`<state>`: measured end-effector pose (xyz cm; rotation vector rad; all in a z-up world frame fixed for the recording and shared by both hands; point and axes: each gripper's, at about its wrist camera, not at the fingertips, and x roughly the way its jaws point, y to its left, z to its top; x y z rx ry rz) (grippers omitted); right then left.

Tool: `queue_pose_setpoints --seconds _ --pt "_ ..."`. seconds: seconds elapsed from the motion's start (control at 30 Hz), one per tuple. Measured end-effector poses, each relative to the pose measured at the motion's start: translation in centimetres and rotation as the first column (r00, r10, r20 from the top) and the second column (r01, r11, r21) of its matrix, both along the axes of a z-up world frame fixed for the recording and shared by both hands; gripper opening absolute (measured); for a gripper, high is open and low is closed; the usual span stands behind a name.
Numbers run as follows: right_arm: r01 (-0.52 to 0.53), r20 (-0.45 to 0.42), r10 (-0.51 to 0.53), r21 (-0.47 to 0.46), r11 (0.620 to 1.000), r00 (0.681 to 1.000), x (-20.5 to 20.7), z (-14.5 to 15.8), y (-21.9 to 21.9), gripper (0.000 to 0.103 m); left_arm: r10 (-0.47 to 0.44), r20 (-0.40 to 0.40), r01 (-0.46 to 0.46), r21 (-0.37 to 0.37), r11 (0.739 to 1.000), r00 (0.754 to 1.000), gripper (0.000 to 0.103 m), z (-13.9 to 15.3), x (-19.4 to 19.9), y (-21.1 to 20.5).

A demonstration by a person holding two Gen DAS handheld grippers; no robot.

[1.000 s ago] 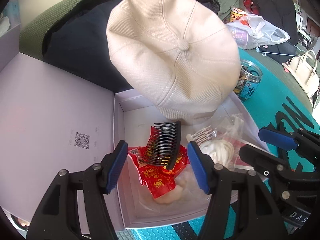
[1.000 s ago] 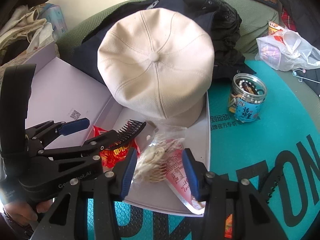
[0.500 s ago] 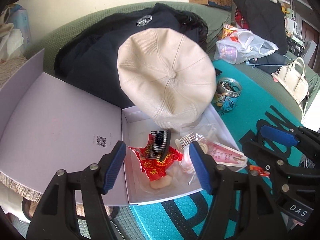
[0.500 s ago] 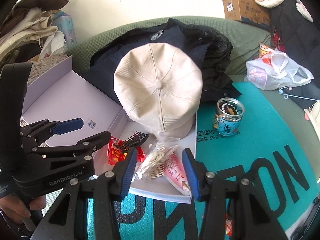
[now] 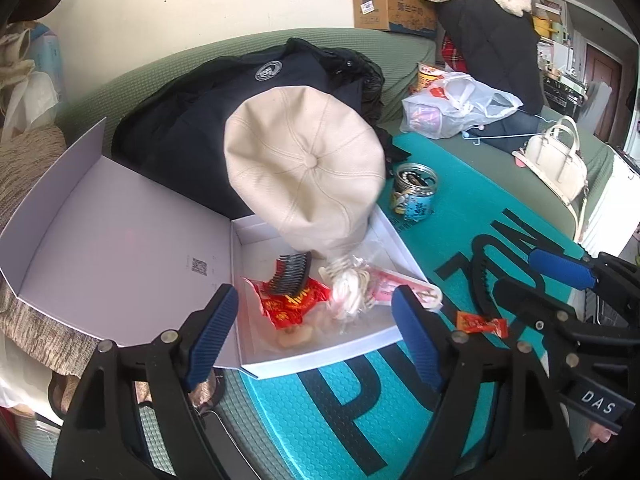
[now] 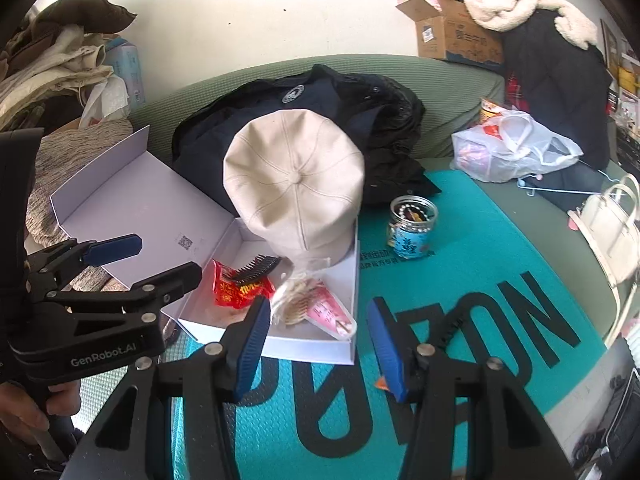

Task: Organize objects

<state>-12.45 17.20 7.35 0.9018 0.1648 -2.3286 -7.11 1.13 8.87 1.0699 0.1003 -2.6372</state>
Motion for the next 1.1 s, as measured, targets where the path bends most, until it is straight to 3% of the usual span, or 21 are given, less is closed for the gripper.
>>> queue_pose_setpoints --seconds 0.63,1.1 --pt "0.123 0.083 -0.128 0.053 0.991 0.988 2.3 -4.4 6.5 0.051 -0.171 0.094 0.167 0.053 0.985 0.981 0.078 -5.0 0.0 6.4" --pt "0.162 0.154 -0.169 0.054 0.985 0.973 -1.4 -8.4 10.0 0.051 -0.176 0.173 0.166 0.071 0.983 0.969 0.078 -9.8 -4.0 9.2"
